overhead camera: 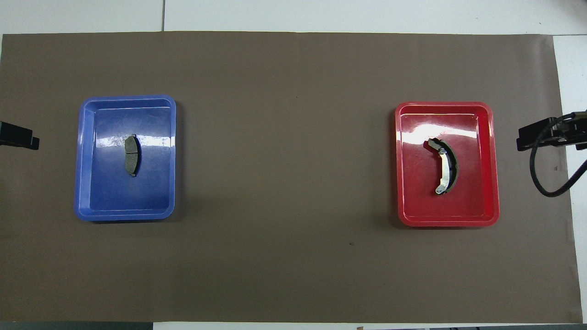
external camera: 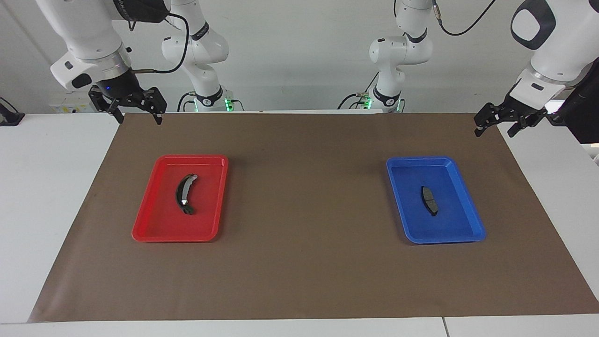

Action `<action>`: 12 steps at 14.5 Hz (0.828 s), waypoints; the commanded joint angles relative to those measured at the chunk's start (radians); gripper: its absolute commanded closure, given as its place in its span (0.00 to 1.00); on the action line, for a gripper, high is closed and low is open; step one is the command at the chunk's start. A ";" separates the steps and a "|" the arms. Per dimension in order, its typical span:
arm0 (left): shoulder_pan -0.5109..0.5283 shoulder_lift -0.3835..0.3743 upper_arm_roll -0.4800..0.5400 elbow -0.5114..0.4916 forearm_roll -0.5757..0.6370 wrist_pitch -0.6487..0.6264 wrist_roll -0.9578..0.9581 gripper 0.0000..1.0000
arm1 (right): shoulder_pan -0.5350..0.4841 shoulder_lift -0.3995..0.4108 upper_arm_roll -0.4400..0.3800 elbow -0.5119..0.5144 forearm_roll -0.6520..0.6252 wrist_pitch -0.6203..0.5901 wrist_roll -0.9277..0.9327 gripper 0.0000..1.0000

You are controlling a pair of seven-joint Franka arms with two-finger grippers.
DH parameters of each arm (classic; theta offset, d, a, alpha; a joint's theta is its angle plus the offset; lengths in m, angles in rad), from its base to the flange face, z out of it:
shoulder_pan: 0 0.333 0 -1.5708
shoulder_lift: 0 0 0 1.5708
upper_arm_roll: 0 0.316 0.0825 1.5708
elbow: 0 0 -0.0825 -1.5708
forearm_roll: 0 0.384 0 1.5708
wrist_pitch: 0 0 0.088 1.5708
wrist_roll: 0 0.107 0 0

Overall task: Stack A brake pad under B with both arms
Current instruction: 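Reach the left gripper to the dark pad while the right gripper reaches the curved pad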

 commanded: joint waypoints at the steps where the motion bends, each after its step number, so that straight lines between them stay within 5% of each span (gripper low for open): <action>1: -0.047 -0.049 -0.007 -0.175 0.007 0.153 -0.084 0.07 | -0.018 -0.012 -0.001 -0.025 0.022 0.024 -0.027 0.00; 7: -0.091 0.004 -0.007 -0.486 0.007 0.602 -0.134 0.03 | -0.018 -0.029 -0.001 -0.064 0.022 0.059 -0.027 0.00; 10: -0.093 0.104 -0.007 -0.505 0.007 0.721 -0.157 0.03 | -0.017 -0.044 0.001 -0.109 0.021 0.102 -0.029 0.00; 12: -0.102 0.141 -0.007 -0.532 0.007 0.802 -0.206 0.03 | -0.011 -0.084 0.003 -0.233 0.022 0.211 -0.037 0.00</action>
